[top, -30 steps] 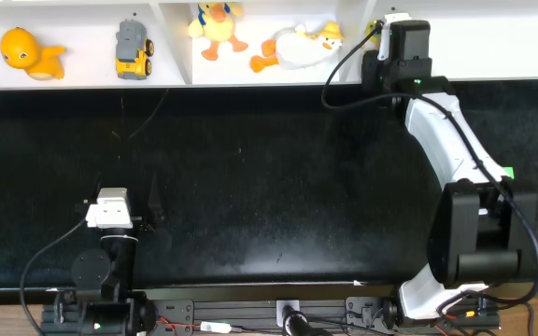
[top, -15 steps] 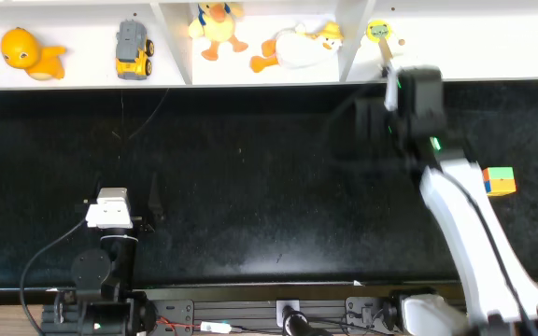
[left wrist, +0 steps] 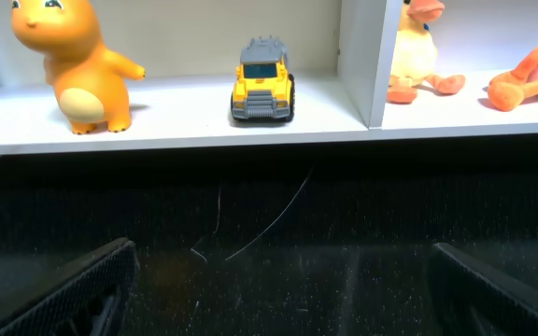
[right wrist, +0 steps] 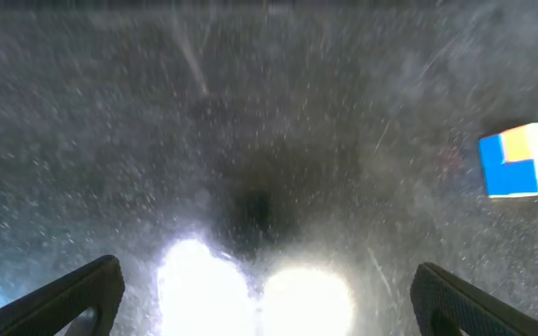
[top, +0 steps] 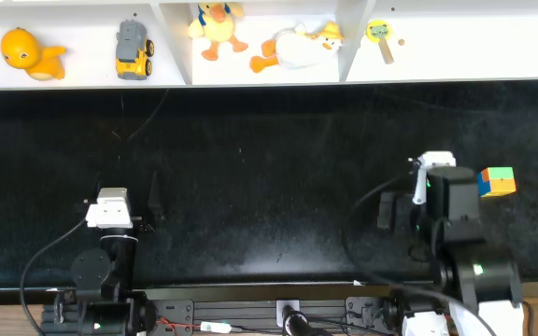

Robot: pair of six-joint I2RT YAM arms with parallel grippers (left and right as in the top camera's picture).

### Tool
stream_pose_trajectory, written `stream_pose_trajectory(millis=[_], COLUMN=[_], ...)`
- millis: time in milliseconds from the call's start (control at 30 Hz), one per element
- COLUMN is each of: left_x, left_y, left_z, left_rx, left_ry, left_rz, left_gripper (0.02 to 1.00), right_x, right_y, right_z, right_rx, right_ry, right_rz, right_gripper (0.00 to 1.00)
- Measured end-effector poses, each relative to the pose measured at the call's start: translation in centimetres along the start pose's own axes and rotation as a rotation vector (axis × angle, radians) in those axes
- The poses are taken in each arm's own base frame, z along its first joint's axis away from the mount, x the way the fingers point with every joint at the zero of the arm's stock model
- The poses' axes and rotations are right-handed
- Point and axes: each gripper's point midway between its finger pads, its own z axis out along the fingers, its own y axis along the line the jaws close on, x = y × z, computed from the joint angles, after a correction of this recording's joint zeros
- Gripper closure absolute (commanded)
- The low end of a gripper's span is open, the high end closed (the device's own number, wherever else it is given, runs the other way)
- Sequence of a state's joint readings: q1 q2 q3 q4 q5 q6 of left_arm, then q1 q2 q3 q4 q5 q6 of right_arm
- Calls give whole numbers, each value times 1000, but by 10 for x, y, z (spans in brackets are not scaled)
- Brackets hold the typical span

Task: Store Toys

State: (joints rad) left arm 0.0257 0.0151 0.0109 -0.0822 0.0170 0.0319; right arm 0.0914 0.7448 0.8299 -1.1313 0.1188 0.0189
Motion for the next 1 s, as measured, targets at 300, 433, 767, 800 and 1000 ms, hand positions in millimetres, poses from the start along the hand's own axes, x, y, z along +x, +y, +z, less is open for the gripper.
stream_pose_trajectory(millis=[300, 433, 767, 800, 1000], left_x=[0, 0, 0, 0, 0], left_y=[0, 0, 0, 0, 0], left_z=[0, 0, 0, 0, 0], left_rx=[0, 0, 0, 0, 0], left_ry=[-1, 0, -1, -1, -1], left_rz=[0, 0, 0, 0, 0], left_gripper=[20, 20, 20, 20, 20], right_x=[-36, -40, -22, -20, -7], right_y=[9, 4, -97, -110, -181], right_z=[-5, -5, 27, 32, 56], right_rx=[-51, -39, 155, 161, 213], right_ry=[-162, -177, 3, 17, 47], right_rz=[10, -35, -183, -172, -91], right_gripper=[3, 5, 5, 3, 3])
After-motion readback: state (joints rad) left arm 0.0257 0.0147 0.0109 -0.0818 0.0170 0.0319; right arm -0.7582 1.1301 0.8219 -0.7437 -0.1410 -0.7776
